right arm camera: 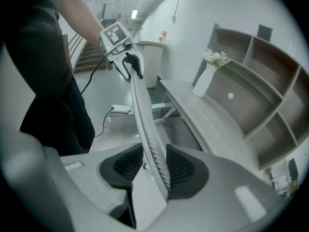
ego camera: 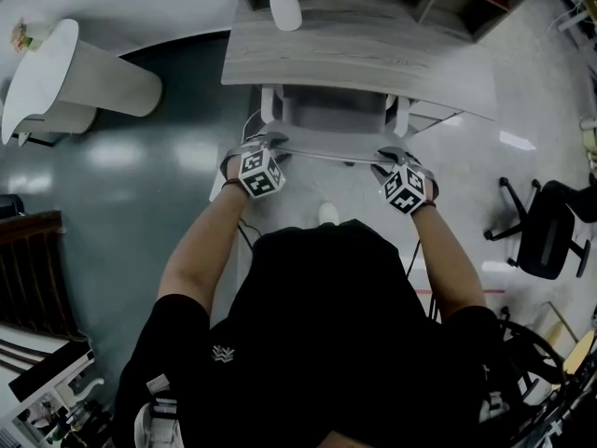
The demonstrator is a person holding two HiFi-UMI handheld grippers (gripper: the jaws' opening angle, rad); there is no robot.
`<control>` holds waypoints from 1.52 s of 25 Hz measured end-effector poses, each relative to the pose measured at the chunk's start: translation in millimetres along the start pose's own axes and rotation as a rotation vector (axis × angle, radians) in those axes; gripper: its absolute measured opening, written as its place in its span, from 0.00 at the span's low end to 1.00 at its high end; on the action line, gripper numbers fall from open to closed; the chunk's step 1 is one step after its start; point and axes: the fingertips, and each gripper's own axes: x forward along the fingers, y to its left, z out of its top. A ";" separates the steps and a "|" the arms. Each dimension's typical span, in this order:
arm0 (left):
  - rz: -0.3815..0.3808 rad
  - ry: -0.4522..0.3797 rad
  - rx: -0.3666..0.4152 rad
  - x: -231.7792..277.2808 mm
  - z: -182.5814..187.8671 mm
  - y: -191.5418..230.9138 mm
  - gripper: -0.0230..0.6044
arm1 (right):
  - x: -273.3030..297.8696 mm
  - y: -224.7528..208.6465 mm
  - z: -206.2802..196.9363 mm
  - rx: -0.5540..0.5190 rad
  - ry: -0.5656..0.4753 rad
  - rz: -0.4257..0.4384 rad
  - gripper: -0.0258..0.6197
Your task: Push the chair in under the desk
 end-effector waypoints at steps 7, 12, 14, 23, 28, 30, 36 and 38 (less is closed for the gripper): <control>0.002 0.004 -0.082 0.6 -4.1 0.0 0.31 | 6.2 4.2 -2.3 -0.011 -0.027 -0.040 0.28; 0.069 -0.168 -0.155 -34.9 15.8 7.3 0.29 | -7.6 1.5 7.1 0.053 -0.025 0.057 0.29; 0.130 -0.275 -0.189 -57.9 28.4 18.9 0.11 | -22.2 -3.4 18.1 0.059 -0.092 0.042 0.29; 0.306 -0.398 -0.285 -91.8 54.9 65.9 0.05 | -84.3 -74.4 60.6 0.355 -0.489 -0.211 0.17; 0.376 -0.434 -0.458 -91.4 46.9 82.8 0.05 | -87.6 -98.2 41.7 0.424 -0.504 -0.322 0.04; 0.374 -0.416 -0.477 -89.0 42.4 81.9 0.05 | -86.7 -103.6 30.5 0.474 -0.503 -0.331 0.04; 0.362 -0.384 -0.457 -91.3 33.8 79.2 0.05 | -86.9 -111.5 15.4 0.536 -0.505 -0.344 0.04; 0.358 -0.377 -0.457 -90.4 31.9 76.8 0.05 | -84.5 -109.8 13.4 0.540 -0.505 -0.335 0.04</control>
